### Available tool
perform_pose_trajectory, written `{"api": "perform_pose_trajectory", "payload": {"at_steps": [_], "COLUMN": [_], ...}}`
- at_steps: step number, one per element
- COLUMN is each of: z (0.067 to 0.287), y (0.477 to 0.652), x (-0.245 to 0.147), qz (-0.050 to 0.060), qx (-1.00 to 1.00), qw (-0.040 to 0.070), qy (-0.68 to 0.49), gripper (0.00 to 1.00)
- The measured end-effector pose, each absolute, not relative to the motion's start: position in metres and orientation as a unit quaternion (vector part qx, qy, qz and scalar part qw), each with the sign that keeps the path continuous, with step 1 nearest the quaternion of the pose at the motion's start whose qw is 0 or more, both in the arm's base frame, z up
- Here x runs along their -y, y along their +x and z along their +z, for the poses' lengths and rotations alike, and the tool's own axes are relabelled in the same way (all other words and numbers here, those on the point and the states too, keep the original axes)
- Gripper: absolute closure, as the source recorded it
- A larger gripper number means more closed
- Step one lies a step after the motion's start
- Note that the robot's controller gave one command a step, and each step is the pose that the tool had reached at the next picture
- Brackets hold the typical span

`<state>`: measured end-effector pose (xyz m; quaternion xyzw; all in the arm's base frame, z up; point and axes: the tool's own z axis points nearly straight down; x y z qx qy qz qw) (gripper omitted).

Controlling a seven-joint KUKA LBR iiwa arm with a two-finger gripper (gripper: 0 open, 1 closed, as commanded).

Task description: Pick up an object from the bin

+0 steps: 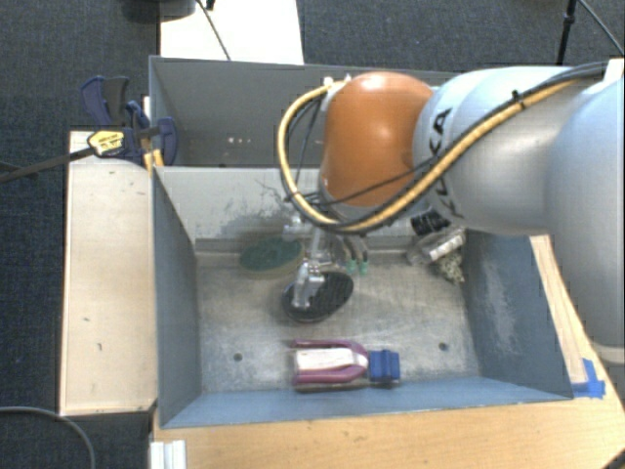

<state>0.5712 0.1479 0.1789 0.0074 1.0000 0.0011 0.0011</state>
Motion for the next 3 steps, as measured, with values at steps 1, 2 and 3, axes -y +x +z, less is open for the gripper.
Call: {"api": "perform_pose_trajectory", "payload": {"at_steps": [1, 2, 3], "z": [0.075, 0.077, 0.241], "y": [0.547, 0.546, 0.542], "x": [-0.109, -0.11, -0.122], "qz": [0.001, 0.001, 0.001], "qx": [-0.997, -0.997, -0.991], "qw": [0.009, 0.008, 0.005], "qy": [-0.073, -0.072, -0.136], "gripper": [0.0, 1.0, 1.0]}}
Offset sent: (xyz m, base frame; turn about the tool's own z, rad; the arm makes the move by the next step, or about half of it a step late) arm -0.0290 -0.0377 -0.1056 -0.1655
